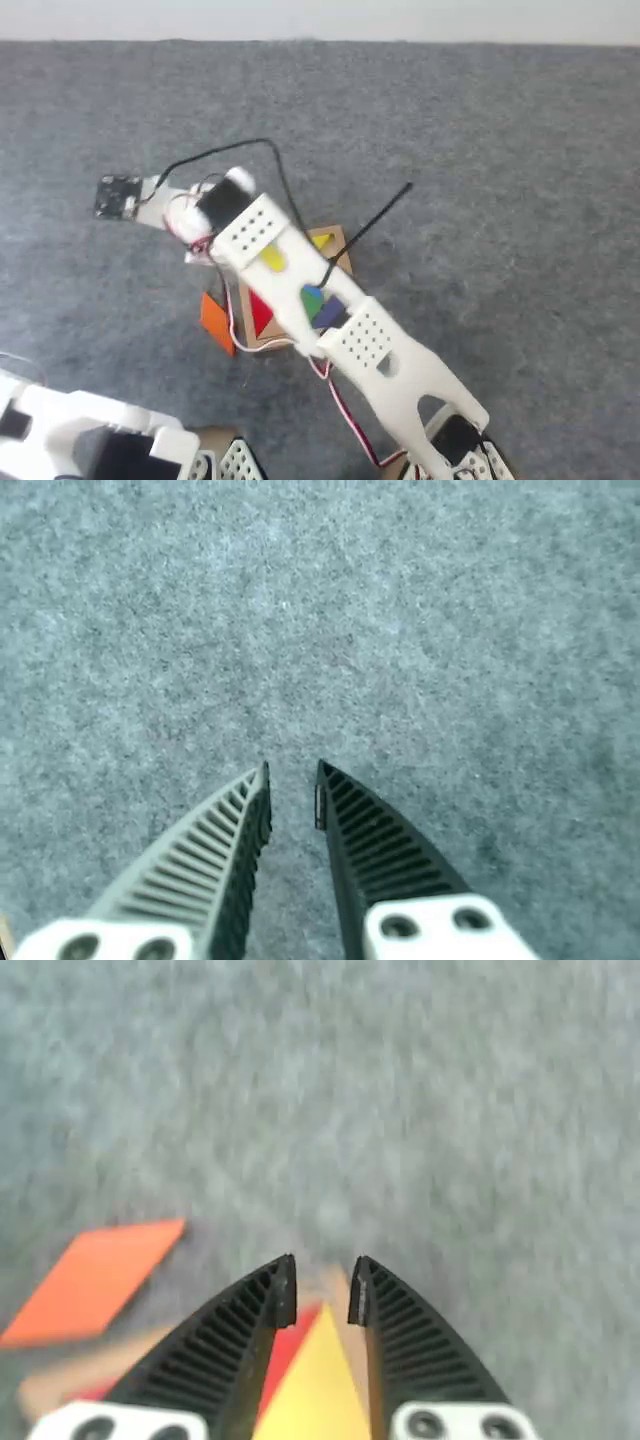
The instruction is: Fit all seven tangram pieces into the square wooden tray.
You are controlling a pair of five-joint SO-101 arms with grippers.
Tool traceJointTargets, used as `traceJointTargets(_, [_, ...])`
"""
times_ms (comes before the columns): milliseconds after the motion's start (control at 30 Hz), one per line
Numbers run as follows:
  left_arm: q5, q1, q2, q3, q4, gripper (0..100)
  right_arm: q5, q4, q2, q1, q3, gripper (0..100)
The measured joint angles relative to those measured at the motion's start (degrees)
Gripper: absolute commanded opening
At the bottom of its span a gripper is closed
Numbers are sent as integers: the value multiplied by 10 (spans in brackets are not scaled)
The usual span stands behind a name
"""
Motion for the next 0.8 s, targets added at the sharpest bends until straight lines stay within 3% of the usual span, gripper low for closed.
traceJointTargets(167, [2,28,0,0,-6,73,-23,13,-91,47,98,113])
traceJointTargets(367, [4,68,0,-10,6,73,-28,10,-285,18,417,117])
traceJointTargets(600, [17,94,0,-25,40,73,-75,-176,-456,-49,766,204])
traceJointTargets(800, [18,97,0,-25,40,70,-113,-254,-447,-59,783,202])
